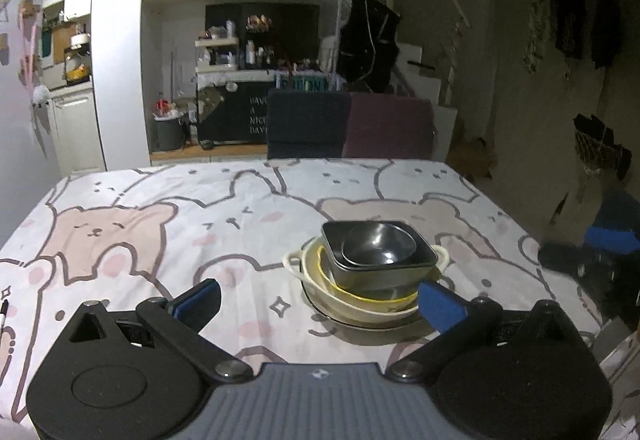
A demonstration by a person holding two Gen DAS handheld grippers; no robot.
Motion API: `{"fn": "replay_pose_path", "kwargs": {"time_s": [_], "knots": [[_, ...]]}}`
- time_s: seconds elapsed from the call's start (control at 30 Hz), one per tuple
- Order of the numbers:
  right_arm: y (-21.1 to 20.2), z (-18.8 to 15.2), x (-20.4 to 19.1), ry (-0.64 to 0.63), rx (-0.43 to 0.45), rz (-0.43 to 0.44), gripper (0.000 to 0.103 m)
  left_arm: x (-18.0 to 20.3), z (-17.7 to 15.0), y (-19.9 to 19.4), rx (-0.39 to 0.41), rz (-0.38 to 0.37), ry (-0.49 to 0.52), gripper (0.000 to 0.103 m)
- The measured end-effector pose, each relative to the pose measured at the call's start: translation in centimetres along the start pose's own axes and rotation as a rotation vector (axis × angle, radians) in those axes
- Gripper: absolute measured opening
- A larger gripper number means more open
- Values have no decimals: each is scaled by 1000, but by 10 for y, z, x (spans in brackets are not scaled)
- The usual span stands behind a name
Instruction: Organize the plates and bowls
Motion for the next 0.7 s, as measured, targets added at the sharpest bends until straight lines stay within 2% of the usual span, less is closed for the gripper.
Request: {"fn": "replay_pose_path", "kwargs": {"time_s": [0.1, 0.33, 0.7], "knots": [[-4, -8, 2, -8, -7, -6, 103, -3, -4, -7, 20, 3, -7, 103], [-11, -25, 10, -14, -21, -43, 103, 5, -23, -14, 13, 4, 34, 103], [-19, -33, 13, -7, 8, -49, 103, 7, -39, -17, 3, 8, 32, 103]]}}
Point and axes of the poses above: each gripper's, at about its wrist camera, not at the fingertips, and y roughly the way its jaws point, x to its right, z to its top, the point moved 10 cm from there along y, roughly the way its jaws point, and after that the axes turned 12 degrees about y, right-handed, at the moved point
